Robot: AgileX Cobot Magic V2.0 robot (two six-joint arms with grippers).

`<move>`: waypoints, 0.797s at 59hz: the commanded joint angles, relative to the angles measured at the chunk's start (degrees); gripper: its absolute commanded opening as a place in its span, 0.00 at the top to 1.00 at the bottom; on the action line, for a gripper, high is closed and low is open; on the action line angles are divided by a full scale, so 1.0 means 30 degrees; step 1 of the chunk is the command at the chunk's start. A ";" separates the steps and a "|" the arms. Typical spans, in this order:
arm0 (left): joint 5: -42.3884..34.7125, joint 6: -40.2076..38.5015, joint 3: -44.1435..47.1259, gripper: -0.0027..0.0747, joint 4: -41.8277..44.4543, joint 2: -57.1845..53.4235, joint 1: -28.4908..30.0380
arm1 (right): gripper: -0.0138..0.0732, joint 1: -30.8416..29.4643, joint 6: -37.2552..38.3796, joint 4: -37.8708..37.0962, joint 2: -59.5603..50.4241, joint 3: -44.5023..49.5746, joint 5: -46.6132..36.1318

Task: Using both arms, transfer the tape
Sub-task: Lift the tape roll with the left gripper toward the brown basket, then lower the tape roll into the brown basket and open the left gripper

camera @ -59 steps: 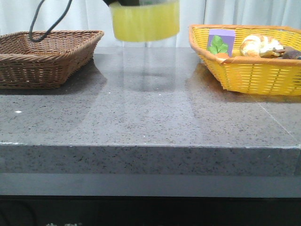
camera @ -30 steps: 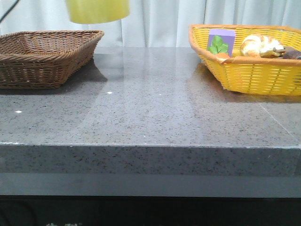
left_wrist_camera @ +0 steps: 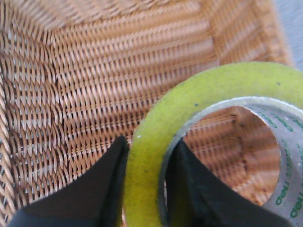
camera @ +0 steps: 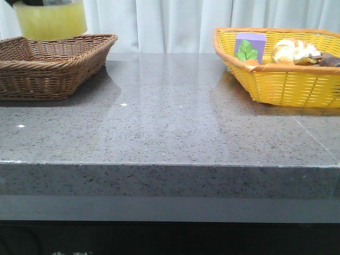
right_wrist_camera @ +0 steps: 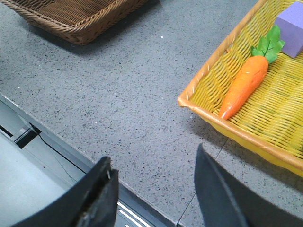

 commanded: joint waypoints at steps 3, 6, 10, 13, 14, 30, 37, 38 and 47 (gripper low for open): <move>-0.0352 -0.0238 -0.0510 0.85 -0.0245 -0.0280 0.0345 | 0.39 -0.0061 -0.0015 0.0042 -0.0067 -0.0454 -0.1337; -0.0352 -0.0238 -0.0510 0.85 -0.0245 0.0042 0.0431 | 0.39 -0.0061 -0.0015 0.0042 -0.0067 -0.0454 -0.1337; -0.0352 -0.0238 -0.0510 0.85 -0.0206 0.0405 0.0444 | 0.39 -0.0061 -0.0015 0.0042 -0.0067 -0.0454 -0.1337; -0.0391 -0.0285 -0.0476 0.84 -0.0204 0.0620 0.0444 | 0.39 -0.0061 -0.0015 0.0042 -0.0067 -0.0454 -0.1337; -0.0424 -0.0285 -0.0476 0.84 -0.0204 0.0670 0.0444 | 0.39 -0.0061 -0.0015 0.0042 -0.0067 -0.0454 -0.1337; -0.0858 -0.0285 -0.0356 0.45 -0.0174 0.1052 0.0444 | 0.39 -0.0061 -0.0015 0.0042 -0.0067 -0.0454 -0.1337; -0.0586 -0.0285 -0.0356 0.38 -0.0130 0.1008 0.0444 | 0.39 -0.0061 -0.0015 0.0042 -0.0067 -0.0454 -0.1337; -0.0528 -0.0285 -0.0356 0.38 -0.0130 0.0983 0.0444 | 0.39 -0.0061 -0.0015 0.0042 -0.0067 -0.0454 -0.1337; -0.0273 -0.0285 -0.0356 0.38 -0.0130 0.0430 0.0444 | 0.39 -0.0061 -0.0015 0.0042 -0.0067 -0.0454 -0.1337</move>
